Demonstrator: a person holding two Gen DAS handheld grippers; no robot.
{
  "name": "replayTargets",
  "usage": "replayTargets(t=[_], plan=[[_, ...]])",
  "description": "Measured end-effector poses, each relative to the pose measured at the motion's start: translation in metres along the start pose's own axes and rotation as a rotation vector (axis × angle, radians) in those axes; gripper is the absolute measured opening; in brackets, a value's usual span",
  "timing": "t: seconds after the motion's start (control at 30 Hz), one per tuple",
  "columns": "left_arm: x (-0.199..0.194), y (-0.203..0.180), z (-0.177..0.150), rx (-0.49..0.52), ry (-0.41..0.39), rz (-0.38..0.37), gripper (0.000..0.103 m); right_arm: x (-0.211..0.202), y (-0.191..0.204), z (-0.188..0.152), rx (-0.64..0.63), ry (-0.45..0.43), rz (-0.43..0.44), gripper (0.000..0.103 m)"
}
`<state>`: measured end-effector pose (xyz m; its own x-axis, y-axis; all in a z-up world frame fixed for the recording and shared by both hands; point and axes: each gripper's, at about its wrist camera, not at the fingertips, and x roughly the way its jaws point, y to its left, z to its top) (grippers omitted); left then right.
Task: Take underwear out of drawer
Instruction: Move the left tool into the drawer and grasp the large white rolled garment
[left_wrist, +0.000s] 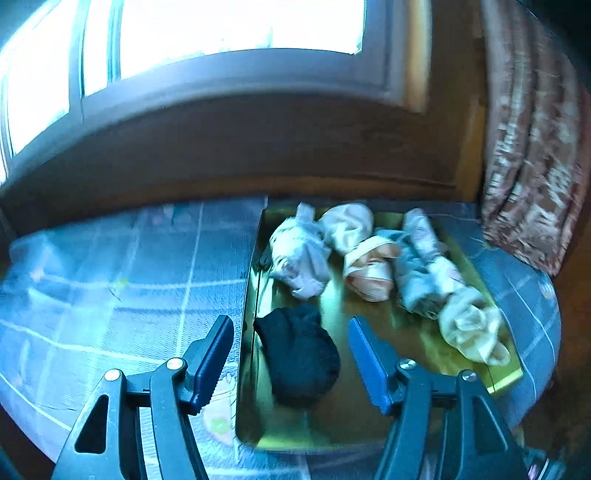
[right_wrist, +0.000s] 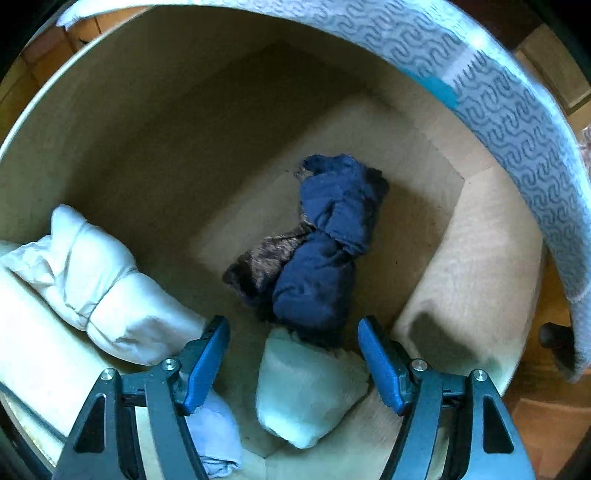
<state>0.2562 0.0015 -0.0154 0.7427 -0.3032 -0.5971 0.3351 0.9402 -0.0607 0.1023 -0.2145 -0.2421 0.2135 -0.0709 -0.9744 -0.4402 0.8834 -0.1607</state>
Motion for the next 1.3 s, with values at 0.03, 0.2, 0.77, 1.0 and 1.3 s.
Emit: replayTargets(t=[0.03,0.2,0.77,1.0,1.3], plan=[[-0.007,-0.002,-0.004,0.022,-0.003,-0.014,0.066,0.000,0.000,-0.001,0.004,0.011,0.036,0.072],[-0.035,-0.042,-0.055,0.235,0.085,-0.186,0.066,0.001,-0.001,0.001,0.007,0.015,0.029,0.071],[0.010,-0.151,-0.238,0.666,0.674,-0.421,0.071,-0.019,-0.011,0.005,-0.074,0.094,-0.063,0.077],[0.028,-0.181,-0.246,0.702,0.749,-0.446,0.074,-0.017,-0.011,0.007,-0.072,0.086,-0.063,0.078],[0.061,-0.192,-0.258,0.634,0.907,-0.451,0.084,-0.021,-0.011,0.008,-0.068,0.073,-0.088,0.080]])
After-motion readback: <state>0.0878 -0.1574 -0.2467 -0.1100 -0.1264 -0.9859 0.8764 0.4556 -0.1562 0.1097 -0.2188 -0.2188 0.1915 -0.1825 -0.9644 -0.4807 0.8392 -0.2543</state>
